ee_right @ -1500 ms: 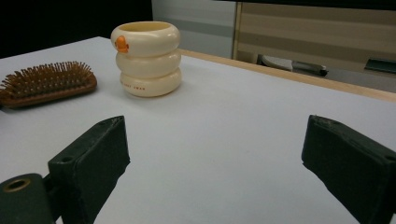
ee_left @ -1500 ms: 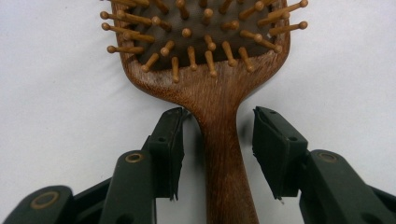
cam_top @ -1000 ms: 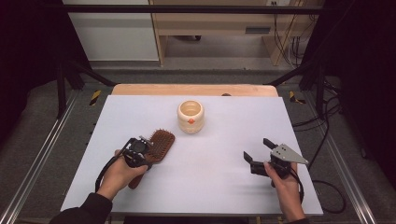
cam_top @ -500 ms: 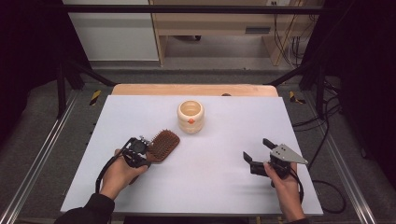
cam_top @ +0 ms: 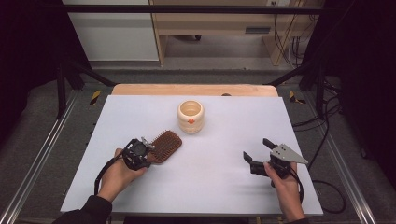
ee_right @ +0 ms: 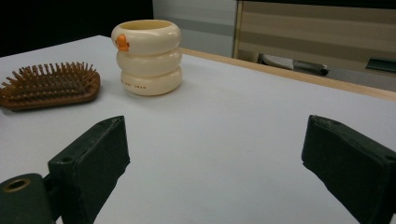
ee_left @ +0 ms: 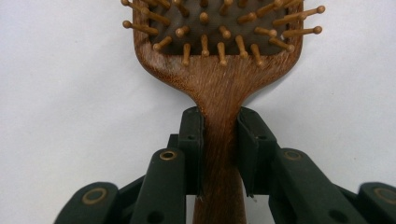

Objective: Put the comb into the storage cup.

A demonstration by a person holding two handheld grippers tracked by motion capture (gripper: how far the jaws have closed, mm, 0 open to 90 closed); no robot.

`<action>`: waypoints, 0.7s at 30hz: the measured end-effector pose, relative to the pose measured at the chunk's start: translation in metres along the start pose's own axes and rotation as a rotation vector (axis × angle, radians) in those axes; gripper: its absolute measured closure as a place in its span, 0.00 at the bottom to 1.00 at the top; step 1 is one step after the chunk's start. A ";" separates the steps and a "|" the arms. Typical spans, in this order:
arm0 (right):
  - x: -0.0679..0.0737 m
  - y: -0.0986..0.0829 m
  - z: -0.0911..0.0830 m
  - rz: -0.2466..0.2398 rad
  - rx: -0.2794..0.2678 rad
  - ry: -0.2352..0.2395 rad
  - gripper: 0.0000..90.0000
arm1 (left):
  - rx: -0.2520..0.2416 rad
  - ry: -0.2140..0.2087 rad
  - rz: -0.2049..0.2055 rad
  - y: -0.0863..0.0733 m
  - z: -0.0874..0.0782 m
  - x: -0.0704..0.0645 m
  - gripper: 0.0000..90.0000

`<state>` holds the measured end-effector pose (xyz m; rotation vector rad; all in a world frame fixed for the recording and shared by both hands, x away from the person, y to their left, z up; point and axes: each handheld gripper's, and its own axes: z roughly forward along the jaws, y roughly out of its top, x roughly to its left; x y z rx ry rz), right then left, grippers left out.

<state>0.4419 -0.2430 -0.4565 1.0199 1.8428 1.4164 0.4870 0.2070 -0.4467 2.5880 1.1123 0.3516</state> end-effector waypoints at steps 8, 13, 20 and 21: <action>0.000 0.000 0.000 0.002 -0.003 0.002 0.08 | -0.124 0.037 0.032 -0.012 -0.011 0.001 0.81; 0.001 0.000 0.000 0.004 -0.006 0.006 0.08 | -0.229 0.046 0.010 -0.025 -0.016 -0.002 0.81; 0.001 0.001 -0.002 0.023 -0.015 0.010 0.08 | -0.415 0.070 -0.044 -0.041 -0.022 -0.001 0.81; 0.000 0.001 -0.002 0.030 -0.011 0.019 0.08 | -0.446 0.075 -0.053 -0.042 -0.023 -0.001 0.81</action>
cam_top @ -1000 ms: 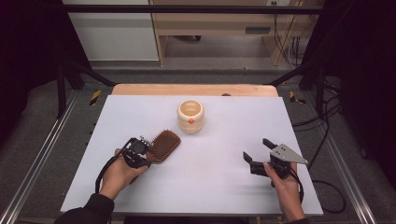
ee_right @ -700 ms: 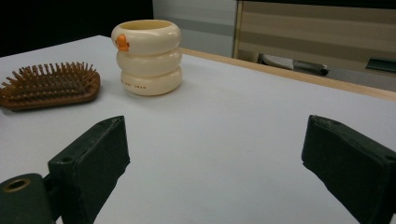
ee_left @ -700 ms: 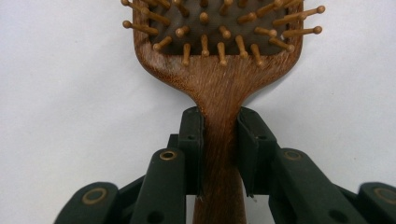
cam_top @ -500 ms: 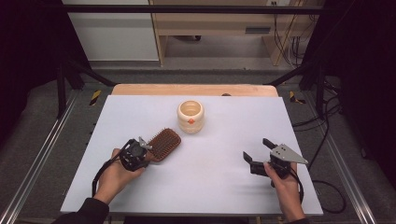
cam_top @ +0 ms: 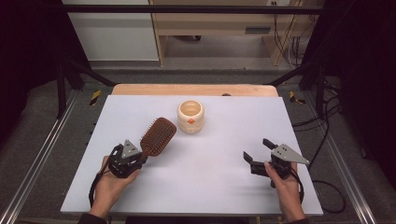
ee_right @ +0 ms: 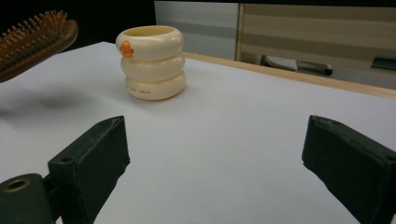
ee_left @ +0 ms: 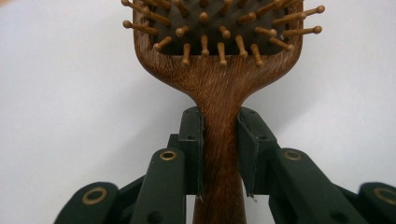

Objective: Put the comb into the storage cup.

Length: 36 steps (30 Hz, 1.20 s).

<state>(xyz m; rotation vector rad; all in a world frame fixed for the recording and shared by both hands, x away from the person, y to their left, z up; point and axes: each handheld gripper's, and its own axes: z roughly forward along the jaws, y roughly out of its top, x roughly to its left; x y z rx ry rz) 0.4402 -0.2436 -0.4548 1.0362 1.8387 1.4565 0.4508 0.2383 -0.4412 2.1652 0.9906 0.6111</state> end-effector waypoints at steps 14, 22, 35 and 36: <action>0.006 -0.001 0.005 0.035 0.008 -0.005 0.08 | -0.166 0.010 -0.038 -0.012 -0.002 0.005 0.81; 0.013 -0.001 0.008 0.040 0.030 0.016 0.07 | -0.198 0.015 -0.007 -0.011 -0.005 0.000 0.81; 0.029 0.004 0.010 0.065 0.030 0.060 0.05 | -0.258 0.035 -0.022 -0.013 -0.013 -0.005 0.81; 0.030 0.005 0.011 0.064 0.030 0.059 0.05 | -0.259 0.034 -0.023 -0.013 -0.013 -0.005 0.81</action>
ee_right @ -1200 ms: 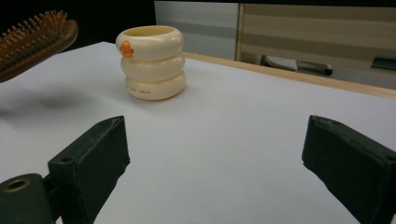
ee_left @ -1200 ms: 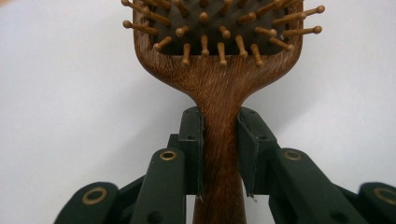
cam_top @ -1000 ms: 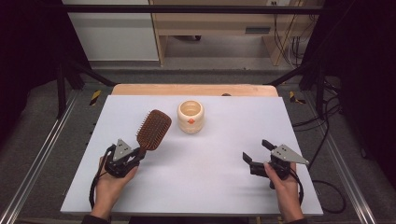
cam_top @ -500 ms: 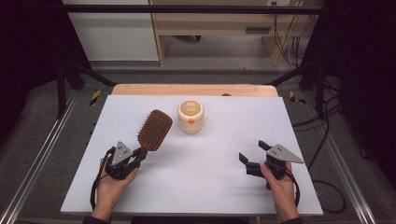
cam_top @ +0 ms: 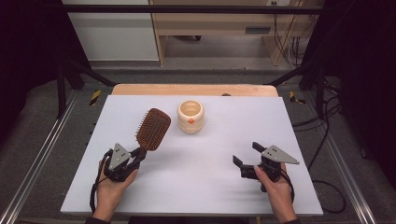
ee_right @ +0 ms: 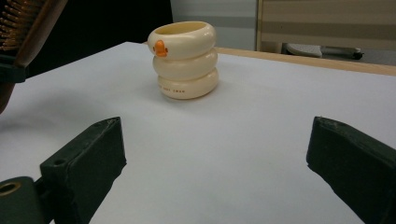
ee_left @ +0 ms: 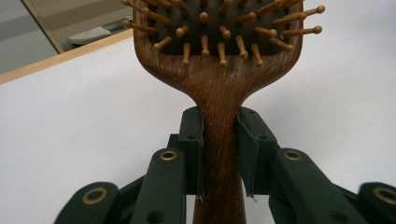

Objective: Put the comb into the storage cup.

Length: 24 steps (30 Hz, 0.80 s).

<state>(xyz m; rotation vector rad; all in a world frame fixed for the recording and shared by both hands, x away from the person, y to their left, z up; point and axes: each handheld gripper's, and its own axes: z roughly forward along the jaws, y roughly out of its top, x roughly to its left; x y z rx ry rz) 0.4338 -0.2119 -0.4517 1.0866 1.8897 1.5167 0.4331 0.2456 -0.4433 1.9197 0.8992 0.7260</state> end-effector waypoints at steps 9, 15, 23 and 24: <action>0.014 0.005 0.011 0.035 0.064 -0.018 0.09 | -0.018 -0.001 0.000 0.000 -0.001 0.001 0.81; 0.020 0.006 0.014 0.057 0.089 0.021 0.08 | -0.034 -0.005 0.002 0.002 -0.003 0.001 0.81; 0.031 0.009 0.017 0.079 0.074 0.045 0.09 | -0.045 -0.025 0.019 0.004 -0.005 -0.005 0.81; 0.033 0.010 0.018 0.087 0.069 0.050 0.09 | -0.047 -0.025 0.020 0.004 -0.005 -0.006 0.81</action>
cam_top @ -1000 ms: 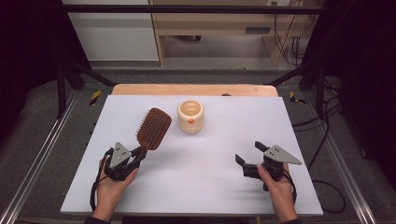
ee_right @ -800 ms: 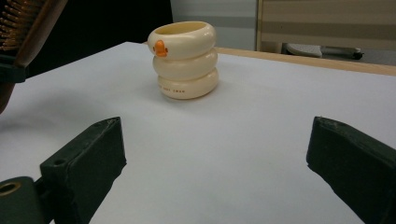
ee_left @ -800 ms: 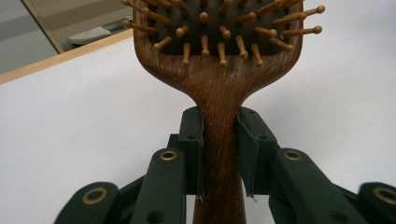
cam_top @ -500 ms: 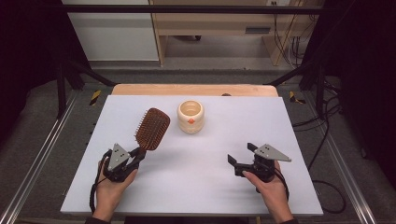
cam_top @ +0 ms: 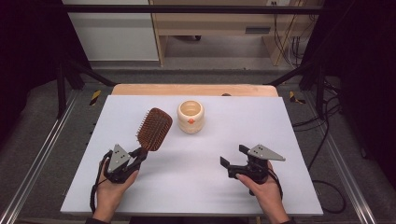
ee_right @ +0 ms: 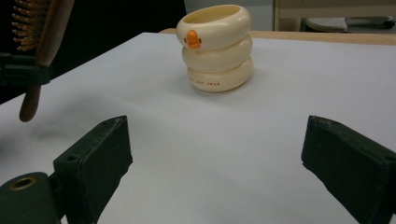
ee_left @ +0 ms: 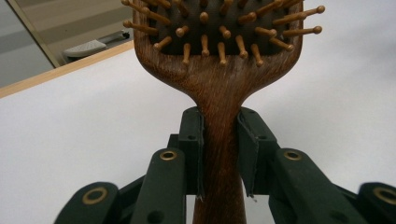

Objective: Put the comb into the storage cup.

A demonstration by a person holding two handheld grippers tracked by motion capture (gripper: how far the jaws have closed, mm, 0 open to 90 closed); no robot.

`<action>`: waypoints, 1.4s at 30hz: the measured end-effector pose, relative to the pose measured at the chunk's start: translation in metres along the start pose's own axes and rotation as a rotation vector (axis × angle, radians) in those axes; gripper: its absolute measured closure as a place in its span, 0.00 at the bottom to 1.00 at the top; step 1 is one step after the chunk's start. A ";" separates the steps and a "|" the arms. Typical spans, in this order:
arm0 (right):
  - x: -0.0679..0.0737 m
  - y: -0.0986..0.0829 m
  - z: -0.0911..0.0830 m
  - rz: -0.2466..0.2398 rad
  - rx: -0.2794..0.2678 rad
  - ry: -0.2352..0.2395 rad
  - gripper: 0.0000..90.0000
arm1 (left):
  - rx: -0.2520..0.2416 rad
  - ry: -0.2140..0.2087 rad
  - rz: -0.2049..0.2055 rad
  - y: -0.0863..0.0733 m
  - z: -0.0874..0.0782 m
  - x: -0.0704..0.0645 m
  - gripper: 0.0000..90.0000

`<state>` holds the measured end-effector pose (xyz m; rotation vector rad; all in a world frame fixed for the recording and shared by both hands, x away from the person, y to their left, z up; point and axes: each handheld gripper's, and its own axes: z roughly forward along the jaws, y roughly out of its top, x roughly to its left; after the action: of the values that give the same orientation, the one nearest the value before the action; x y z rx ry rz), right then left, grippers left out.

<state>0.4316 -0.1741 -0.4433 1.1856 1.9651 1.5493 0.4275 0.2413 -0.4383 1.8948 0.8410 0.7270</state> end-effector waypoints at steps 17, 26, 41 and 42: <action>0.028 0.009 0.015 0.031 0.006 0.080 0.09 | -0.019 -0.005 0.021 0.003 -0.002 -0.004 0.81; 0.045 0.030 0.034 0.042 -0.009 0.120 0.09 | -0.020 -0.010 0.028 0.002 -0.001 -0.005 0.81; 0.078 0.044 0.063 0.040 -0.004 0.180 0.08 | -0.029 -0.024 0.046 0.004 -0.002 -0.010 0.81; 0.079 0.044 0.064 0.044 -0.002 0.188 0.08 | -0.028 -0.025 0.046 0.005 -0.002 -0.011 0.81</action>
<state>0.4491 -0.0708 -0.4074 1.1254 2.0663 1.7412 0.4209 0.2322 -0.4350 1.8996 0.7698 0.7386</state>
